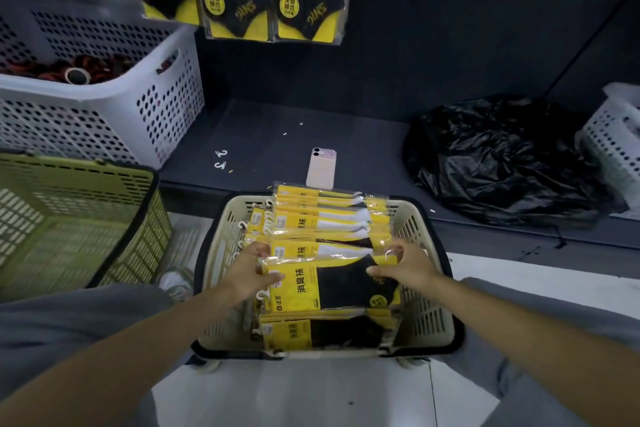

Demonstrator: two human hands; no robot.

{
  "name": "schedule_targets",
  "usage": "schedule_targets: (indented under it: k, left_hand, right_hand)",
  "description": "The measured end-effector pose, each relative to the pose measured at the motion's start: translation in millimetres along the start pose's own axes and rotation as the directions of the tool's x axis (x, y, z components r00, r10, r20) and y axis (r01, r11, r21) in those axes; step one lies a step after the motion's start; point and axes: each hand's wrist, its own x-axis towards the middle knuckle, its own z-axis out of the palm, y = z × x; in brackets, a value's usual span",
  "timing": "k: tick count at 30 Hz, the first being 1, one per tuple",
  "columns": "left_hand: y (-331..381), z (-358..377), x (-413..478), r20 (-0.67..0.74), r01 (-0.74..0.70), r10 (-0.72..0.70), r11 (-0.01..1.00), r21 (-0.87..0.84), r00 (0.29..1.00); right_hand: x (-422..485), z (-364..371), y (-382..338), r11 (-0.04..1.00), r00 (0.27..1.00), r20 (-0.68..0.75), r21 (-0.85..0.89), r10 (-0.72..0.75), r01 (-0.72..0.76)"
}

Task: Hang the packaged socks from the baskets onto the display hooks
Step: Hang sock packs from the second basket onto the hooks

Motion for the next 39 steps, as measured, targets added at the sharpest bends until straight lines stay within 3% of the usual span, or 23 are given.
schedule_targets:
  k: [2, 4, 7, 10, 11, 13, 15, 17, 20, 22, 26, 29, 33, 39]
  left_hand:
    - [1.4, -0.8, -0.5, 0.011, -0.019, 0.019, 1.000, -0.005, 1.000]
    - [6.4, -1.5, -0.9, -0.006, -0.057, 0.057, 0.998, 0.009, 0.998]
    - [25.1, -7.3, 1.0, -0.058, -0.143, 0.145, 0.989, 0.035, 0.988]
    - [54.0, -17.7, 8.4, -0.236, -0.281, 0.272, 0.960, -0.002, 0.933]
    - [64.6, -20.8, 10.6, -0.318, -0.284, 0.263, 0.958, -0.023, 0.911]
    - [86.5, -22.5, 12.5, -0.404, -0.190, 0.096, 0.961, -0.199, 0.909]
    - [106.5, -17.4, 9.0, -0.337, -0.023, -0.124, 0.915, -0.402, 0.933]
    - [120.9, -10.4, 4.6, -0.214, 0.069, -0.228, 0.821, -0.567, 0.950]
    - [145.8, -9.5, -1.8, -0.008, 0.036, -0.063, 0.670, -0.742, 0.998]
    - [160.0, -11.5, -0.8, -0.068, -0.117, 0.095, 0.740, -0.663, 0.993]
    - [172.8, -11.6, 8.6, -0.298, -0.393, 0.287, 0.825, -0.407, 0.910]
    - [169.0, -6.6, 18.6, -0.268, -0.552, 0.501, 0.816, -0.170, 0.823]
    - [144.2, 13.8, 30.2, -0.047, -0.475, 0.474, 0.880, -0.018, 0.879]
    - [159.0, -9.7, 40.1, -0.101, -0.462, 0.455, 0.885, -0.055, 0.885]
  right_hand:
    - [1.0, -8.3, -1.2, 0.993, 0.974, 0.226, -0.119, 0.003, 0.025]
    - [0.8, -12.1, -3.7, 0.977, 0.955, 0.297, -0.208, 0.016, 0.049]
    - [1.0, -18.8, -13.0, 0.984, 0.959, 0.284, -0.167, -0.009, 0.058]
    - [4.5, -38.8, -33.7, 0.994, 0.971, 0.218, -0.028, -0.097, 0.106]
    - [5.1, -45.4, -42.1, 0.991, 0.975, 0.184, 0.053, -0.127, 0.120]
    - [4.0, -54.4, -57.4, 0.971, 0.979, 0.134, 0.202, -0.156, 0.128]
    - [1.3, -58.9, -71.7, 0.938, 0.979, 0.110, 0.322, -0.173, 0.130]
    - [-0.2, -59.2, -84.7, 0.889, 0.975, 0.104, 0.438, -0.199, 0.134]
    - [-0.6, -56.2, -101.1, 0.841, 0.966, 0.103, 0.519, -0.238, 0.152]
    - [0.0, -56.8, -110.0, 0.836, 0.956, 0.082, 0.510, -0.283, 0.204]
    - [6.7, -63.6, -128.6, 0.862, 0.927, 0.008, 0.370, -0.374, 0.345]
    - [17.6, -55.3, -133.6, 0.858, 0.908, -0.102, 0.300, -0.406, 0.417]
    - [23.1, -32.5, -117.5, 0.885, 0.922, -0.140, 0.260, -0.362, 0.387]
    - [22.3, -40.8, -125.5, 0.835, 0.898, -0.303, 0.359, -0.319, 0.417]
